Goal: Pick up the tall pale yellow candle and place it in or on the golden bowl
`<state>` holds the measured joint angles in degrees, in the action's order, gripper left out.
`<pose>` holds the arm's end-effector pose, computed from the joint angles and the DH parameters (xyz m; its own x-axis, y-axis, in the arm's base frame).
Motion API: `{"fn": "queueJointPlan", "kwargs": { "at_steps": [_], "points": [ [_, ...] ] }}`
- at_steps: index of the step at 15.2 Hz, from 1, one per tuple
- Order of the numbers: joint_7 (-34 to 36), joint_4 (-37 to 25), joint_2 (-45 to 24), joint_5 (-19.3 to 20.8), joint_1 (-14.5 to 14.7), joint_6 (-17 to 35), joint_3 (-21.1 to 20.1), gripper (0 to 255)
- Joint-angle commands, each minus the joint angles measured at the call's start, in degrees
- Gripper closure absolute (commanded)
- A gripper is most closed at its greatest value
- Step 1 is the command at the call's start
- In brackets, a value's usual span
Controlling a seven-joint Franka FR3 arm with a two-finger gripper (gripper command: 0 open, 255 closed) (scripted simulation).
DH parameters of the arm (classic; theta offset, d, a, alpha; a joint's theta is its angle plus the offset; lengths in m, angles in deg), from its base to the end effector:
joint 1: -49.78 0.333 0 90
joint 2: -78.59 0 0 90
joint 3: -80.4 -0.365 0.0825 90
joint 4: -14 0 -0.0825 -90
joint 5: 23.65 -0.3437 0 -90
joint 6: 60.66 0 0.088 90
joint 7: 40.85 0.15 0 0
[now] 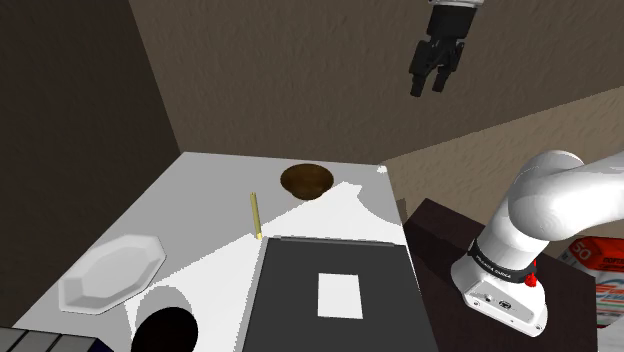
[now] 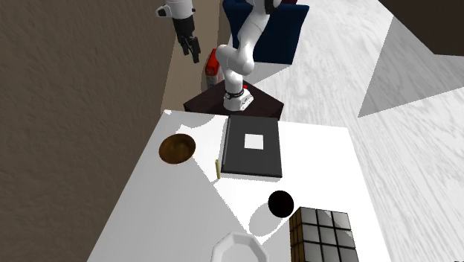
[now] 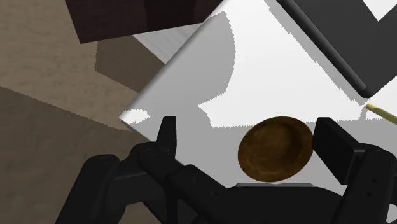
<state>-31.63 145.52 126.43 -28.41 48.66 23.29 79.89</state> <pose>0.2062 0.0122 0.6098 0.9864 -0.1645 -0.0072 -0.1646 -0.9835 -0.0757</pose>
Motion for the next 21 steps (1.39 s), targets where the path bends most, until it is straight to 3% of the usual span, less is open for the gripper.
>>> {"fn": "queueJointPlan", "kwargs": {
  "at_steps": [1, 12, 21],
  "points": [
    [0.0, 0.0, 0.0, 0.0, 0.0, 0.0, 0.0, 0],
    [11.3, -2.0, -13.8, -6.0, 2.9, 11.5, -12.5, 0],
    [21.4, -9.8, -30.1, -5.5, 4.0, 19.6, -22.0, 0]
  ]
}}
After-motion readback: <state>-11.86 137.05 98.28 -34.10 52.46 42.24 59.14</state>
